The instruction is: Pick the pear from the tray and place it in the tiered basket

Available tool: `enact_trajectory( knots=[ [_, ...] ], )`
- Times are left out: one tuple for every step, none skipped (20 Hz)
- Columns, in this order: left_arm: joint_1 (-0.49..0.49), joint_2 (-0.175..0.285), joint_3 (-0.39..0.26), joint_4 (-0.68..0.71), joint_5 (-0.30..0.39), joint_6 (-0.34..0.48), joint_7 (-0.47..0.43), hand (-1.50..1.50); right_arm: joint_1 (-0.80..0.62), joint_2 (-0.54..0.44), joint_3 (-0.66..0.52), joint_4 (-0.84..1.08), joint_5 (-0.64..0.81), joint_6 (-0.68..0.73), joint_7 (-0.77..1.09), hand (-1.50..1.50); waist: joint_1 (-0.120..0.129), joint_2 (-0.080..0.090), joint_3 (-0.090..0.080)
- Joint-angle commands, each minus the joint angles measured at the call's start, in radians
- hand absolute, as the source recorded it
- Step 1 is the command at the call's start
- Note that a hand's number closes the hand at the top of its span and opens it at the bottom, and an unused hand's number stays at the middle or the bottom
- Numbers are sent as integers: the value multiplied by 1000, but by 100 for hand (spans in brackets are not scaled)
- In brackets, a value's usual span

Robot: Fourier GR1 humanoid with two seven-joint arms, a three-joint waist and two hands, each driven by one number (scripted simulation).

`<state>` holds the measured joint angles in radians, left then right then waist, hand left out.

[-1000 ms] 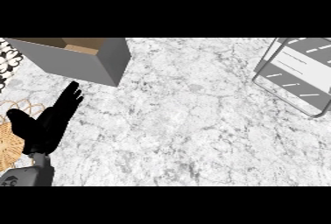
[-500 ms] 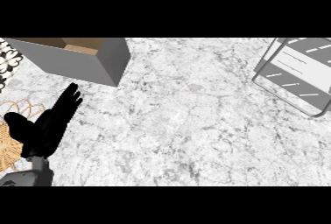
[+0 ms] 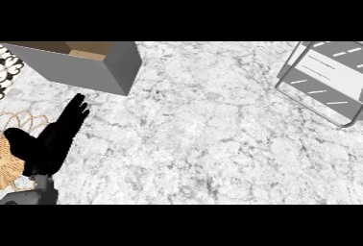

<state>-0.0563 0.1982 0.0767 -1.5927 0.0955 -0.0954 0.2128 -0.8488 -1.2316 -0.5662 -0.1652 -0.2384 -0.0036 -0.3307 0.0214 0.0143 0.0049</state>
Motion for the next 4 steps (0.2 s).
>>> enact_trajectory(
  knots=[
    [-23,3,13,10,2,5,5,0,75,-79,-33,26,-24,101,-16,-150,-4,1,2],
    [-11,-4,6,32,-11,3,-38,0,130,-63,-55,46,-42,111,-77,-150,-13,1,2],
    [-27,-16,8,35,-5,19,-9,0,120,-112,-48,39,-35,138,-24,-150,-11,0,2],
    [-20,7,14,18,16,-16,5,0,140,-94,-47,33,-34,131,-54,-150,-4,-2,1]
  ],
)
